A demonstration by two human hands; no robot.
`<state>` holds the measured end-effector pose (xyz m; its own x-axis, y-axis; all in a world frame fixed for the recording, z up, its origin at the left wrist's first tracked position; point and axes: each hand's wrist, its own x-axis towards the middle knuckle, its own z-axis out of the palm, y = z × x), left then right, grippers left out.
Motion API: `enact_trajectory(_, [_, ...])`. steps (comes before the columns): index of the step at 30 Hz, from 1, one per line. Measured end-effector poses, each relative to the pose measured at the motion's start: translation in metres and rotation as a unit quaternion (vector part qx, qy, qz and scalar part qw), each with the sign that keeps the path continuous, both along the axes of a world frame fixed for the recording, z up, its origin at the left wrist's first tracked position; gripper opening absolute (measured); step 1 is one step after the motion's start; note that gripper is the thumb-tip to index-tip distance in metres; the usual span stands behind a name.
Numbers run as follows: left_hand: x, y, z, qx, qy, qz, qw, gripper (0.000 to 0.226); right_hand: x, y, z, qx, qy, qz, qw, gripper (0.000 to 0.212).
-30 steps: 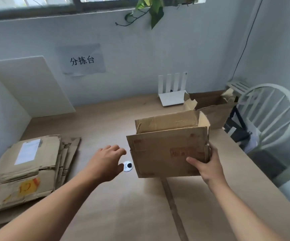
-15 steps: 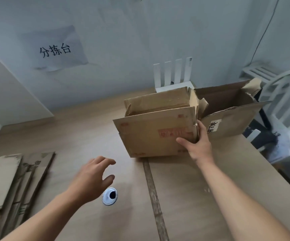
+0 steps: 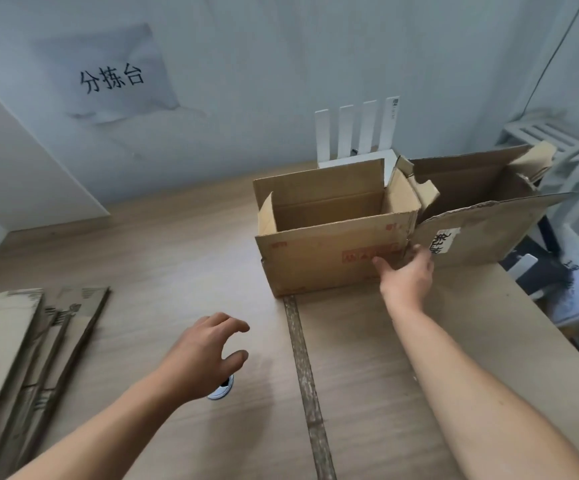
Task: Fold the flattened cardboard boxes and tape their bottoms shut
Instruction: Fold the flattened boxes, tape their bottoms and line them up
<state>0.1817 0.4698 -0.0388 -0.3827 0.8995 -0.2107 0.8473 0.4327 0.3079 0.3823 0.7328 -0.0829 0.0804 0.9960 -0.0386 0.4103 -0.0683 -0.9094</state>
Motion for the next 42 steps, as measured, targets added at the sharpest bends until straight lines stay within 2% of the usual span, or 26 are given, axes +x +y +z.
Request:
enact_trajectory(4, [0.0,-0.013,0.007,0.0,-0.007,0.013,1.0,0.079,0.003,-0.011,0.014,-0.037,-0.002,-0.014,0.999,0.073])
enact_trajectory(7, [0.001,-0.027,0.02,0.002,-0.013,0.031,0.999,0.058,0.006,-0.038,0.023,-0.059,-0.011,-0.008,0.998,0.063])
enact_trajectory(9, [-0.002,-0.043,0.026,0.01,0.004,0.042,0.999,0.044,0.004,-0.068,0.026,-0.043,-0.05,0.057,0.996,0.043])
enact_trajectory(12, [-0.01,-0.075,0.037,0.01,0.046,0.051,0.998,0.044,-0.009,-0.125,0.032,0.028,-0.123,0.209,0.97,0.016])
enact_trajectory(14, [-0.015,-0.101,0.049,-0.001,0.082,0.042,0.996,0.044,-0.026,-0.165,0.042,0.093,-0.201,0.317,0.922,0.021])
enact_trajectory(17, [-0.024,-0.147,0.068,-0.029,0.127,0.025,0.991,0.045,-0.06,-0.225,0.064,0.182,-0.315,0.436,0.823,0.026])
enact_trajectory(23, [-0.069,-0.263,0.087,-0.044,0.133,0.077,0.987,0.044,-0.132,-0.348,0.104,0.27,-0.402,0.503,0.716,0.035])
enact_trajectory(31, [-0.149,-0.411,0.087,-0.039,0.104,0.15,0.982,0.041,-0.225,-0.496,0.118,0.266,-0.458,0.536,0.657,0.036])
enact_trajectory(36, [-0.205,-0.448,0.074,-0.041,0.103,0.179,0.978,0.043,-0.28,-0.534,0.116,0.269,-0.459,0.537,0.655,0.039])
enact_trajectory(42, [-0.239,-0.455,0.032,-0.026,0.059,0.203,0.977,0.068,-0.321,-0.545,0.075,0.25,-0.456,0.567,0.638,0.068])
